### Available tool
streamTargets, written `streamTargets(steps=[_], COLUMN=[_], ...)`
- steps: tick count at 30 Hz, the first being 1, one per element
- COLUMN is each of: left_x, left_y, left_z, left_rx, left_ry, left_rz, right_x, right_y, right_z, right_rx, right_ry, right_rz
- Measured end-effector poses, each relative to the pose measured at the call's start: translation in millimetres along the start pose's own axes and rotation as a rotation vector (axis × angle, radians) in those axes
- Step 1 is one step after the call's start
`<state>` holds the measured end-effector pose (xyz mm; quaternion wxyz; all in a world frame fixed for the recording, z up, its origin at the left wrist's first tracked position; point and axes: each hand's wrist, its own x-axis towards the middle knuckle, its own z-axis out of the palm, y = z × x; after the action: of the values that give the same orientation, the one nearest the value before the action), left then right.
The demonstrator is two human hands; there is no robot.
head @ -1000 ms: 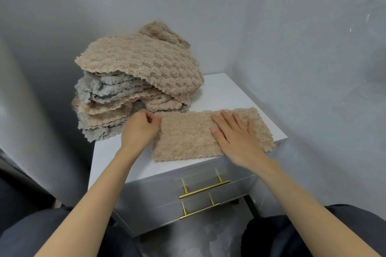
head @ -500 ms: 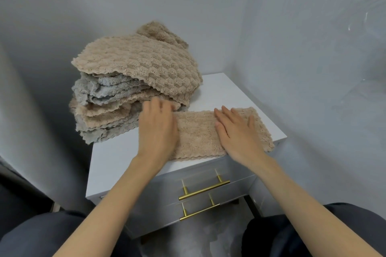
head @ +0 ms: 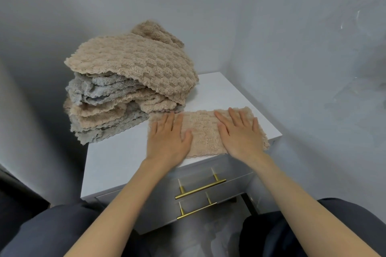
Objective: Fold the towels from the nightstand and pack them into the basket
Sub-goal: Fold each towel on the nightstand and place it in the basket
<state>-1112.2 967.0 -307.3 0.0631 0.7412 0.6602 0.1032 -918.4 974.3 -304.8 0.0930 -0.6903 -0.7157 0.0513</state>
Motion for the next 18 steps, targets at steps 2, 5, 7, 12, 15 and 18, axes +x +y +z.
streamTargets(steps=[2, 5, 7, 12, 15, 18], left_x=[-1, -4, -6, -10, -3, 13], left_y=[-9, -19, -21, -12, -2, 5], left_z=[-4, -11, -14, -24, -33, -34], left_rx=[0.004, -0.040, -0.043, 0.144, 0.111, 0.080], left_ry=[-0.032, -0.087, -0.111, 0.083, 0.232, 0.136], left_rz=[-0.039, -0.073, -0.075, -0.016, 0.166, 0.195], right_x=[-1, -3, -4, -9, -6, 4], right_y=[12, 21, 22, 25, 27, 32], right_z=[-3, -8, -13, -28, -37, -48], right_rx=[0.021, 0.049, 0.049, 0.050, 0.118, 0.233], right_ry=[-0.011, -0.035, -0.011, 0.152, 0.084, -0.072], right_rz=[0.062, 0.114, 0.097, 0.225, 0.341, 0.433])
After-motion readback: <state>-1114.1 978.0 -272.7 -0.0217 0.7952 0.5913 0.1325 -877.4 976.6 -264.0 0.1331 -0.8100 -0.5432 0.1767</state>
